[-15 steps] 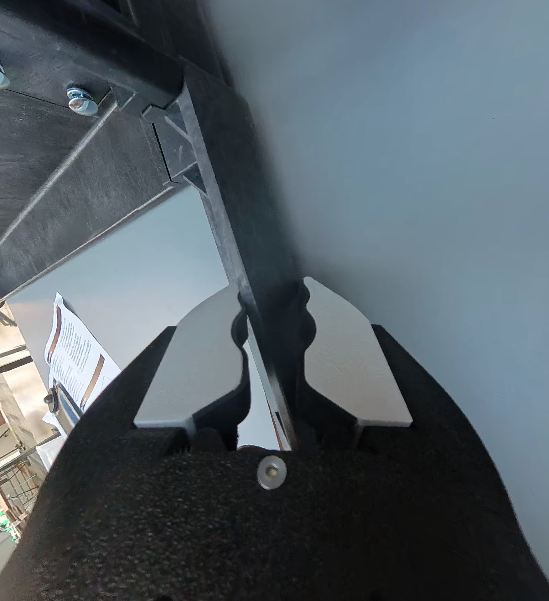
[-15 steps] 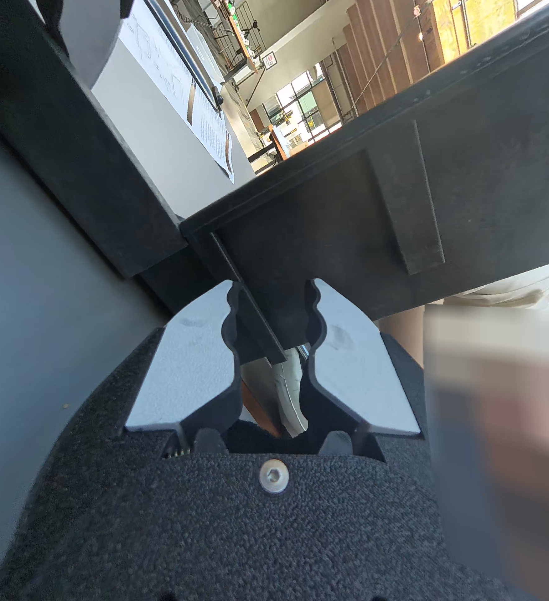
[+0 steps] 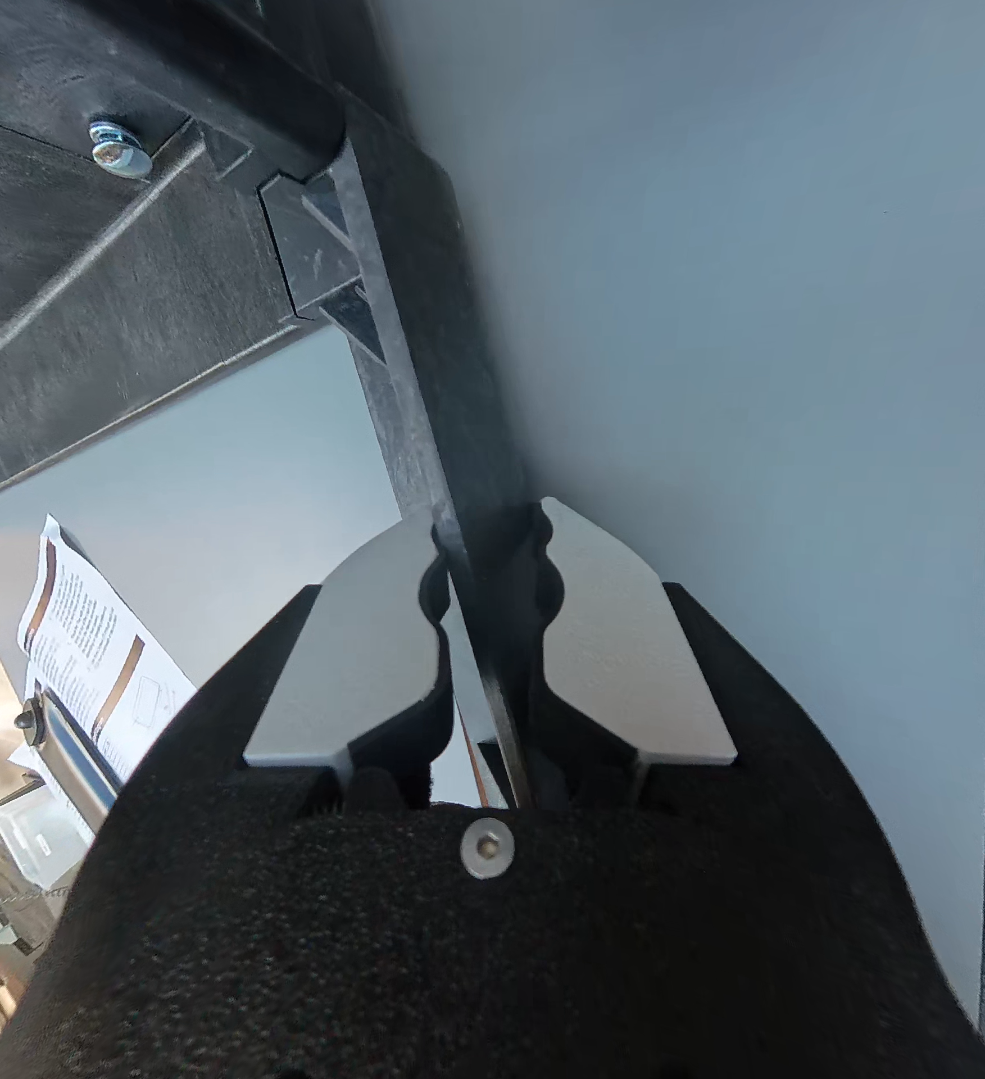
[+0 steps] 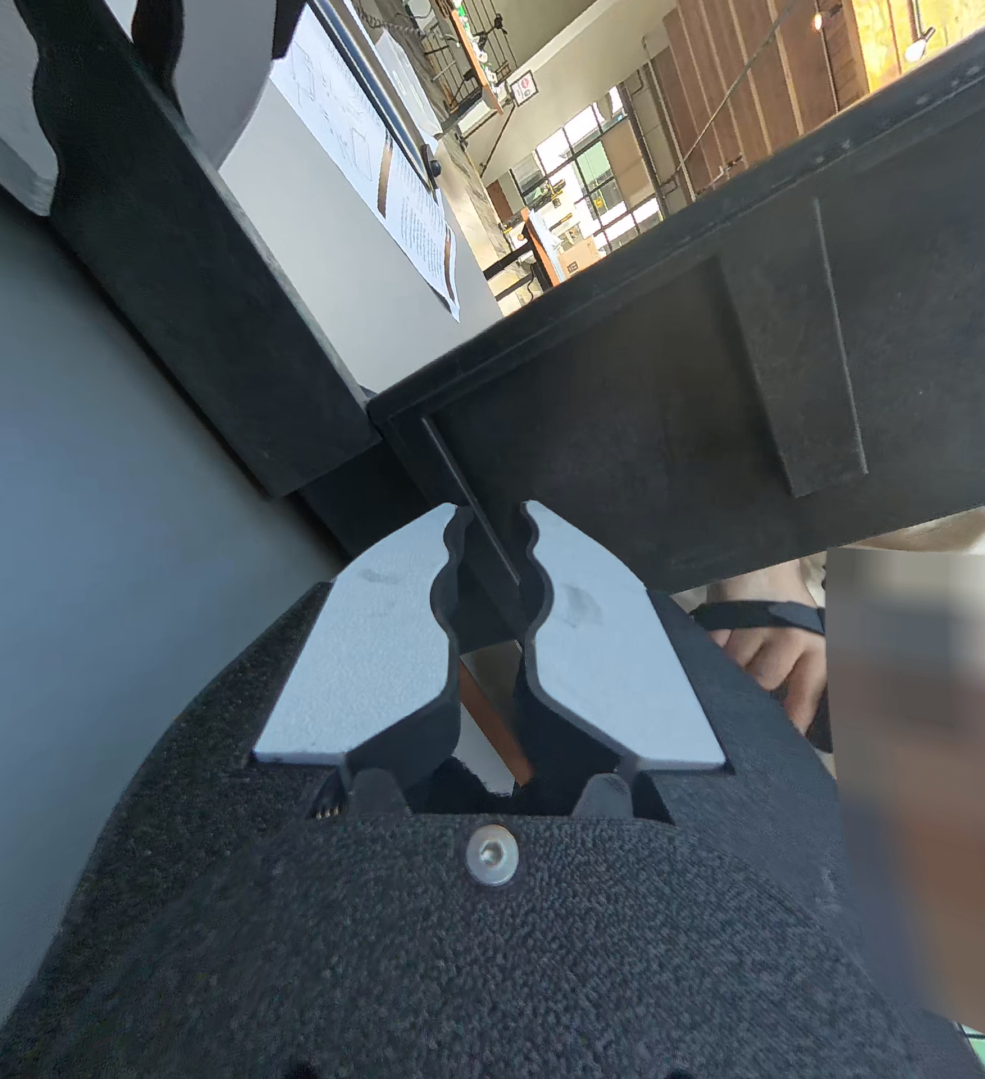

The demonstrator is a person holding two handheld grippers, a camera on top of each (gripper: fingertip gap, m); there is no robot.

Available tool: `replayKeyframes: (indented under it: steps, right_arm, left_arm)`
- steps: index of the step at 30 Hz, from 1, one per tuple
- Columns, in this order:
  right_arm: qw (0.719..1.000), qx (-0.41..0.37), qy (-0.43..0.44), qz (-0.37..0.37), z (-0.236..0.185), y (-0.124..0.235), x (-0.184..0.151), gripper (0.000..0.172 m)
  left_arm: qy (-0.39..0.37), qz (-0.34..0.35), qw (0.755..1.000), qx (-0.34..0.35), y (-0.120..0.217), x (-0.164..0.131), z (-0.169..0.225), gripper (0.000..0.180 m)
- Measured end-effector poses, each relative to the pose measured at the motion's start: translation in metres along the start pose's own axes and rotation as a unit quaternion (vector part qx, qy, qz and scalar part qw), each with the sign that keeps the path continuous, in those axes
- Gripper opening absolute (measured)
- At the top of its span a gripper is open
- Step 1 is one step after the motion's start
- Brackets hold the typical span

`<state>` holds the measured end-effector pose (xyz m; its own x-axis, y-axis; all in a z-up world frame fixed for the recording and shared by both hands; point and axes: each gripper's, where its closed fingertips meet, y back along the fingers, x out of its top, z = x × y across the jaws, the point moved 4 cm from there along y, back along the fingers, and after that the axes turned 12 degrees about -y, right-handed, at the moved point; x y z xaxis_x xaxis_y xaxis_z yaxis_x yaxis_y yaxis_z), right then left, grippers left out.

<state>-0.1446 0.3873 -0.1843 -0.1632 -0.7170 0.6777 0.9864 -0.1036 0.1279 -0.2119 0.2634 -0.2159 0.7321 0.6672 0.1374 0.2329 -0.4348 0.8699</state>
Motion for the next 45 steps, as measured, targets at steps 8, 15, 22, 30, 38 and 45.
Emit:
replayKeyframes:
  steps: [8, 15, 22, 30, 38, 45]
  right_arm:
    - [1.0, 0.007, -0.012, -0.003, 0.002, 0.0, 0.0, 0.018]
    - [1.0, 0.007, -0.02, -0.009, 0.003, -0.006, 0.0, 0.015]
    - [0.999, 0.008, -0.034, -0.011, 0.004, -0.012, 0.0, 0.015]
    - [0.999, 0.009, -0.042, -0.021, 0.007, -0.024, 0.003, 0.016]
    - [0.998, 0.013, -0.051, -0.019, 0.009, -0.036, 0.003, 0.016]
    - [0.997, 0.019, -0.068, -0.016, 0.01, -0.04, 0.0, 0.016]
  left_arm:
    - [0.015, 0.013, 1.0, -0.014, 0.0, 0.0, -0.001, 0.023]
    - [0.029, 0.021, 0.999, -0.015, -0.001, -0.002, -0.004, 0.022]
    - [0.036, 0.027, 0.999, -0.02, -0.001, -0.01, -0.008, 0.021]
    - [0.044, 0.027, 0.998, -0.028, 0.0, -0.016, -0.013, 0.021]
    - [0.059, 0.047, 0.996, -0.049, -0.001, -0.021, -0.015, 0.017]
    - [0.073, 0.06, 0.994, -0.061, -0.005, -0.023, -0.024, 0.016]
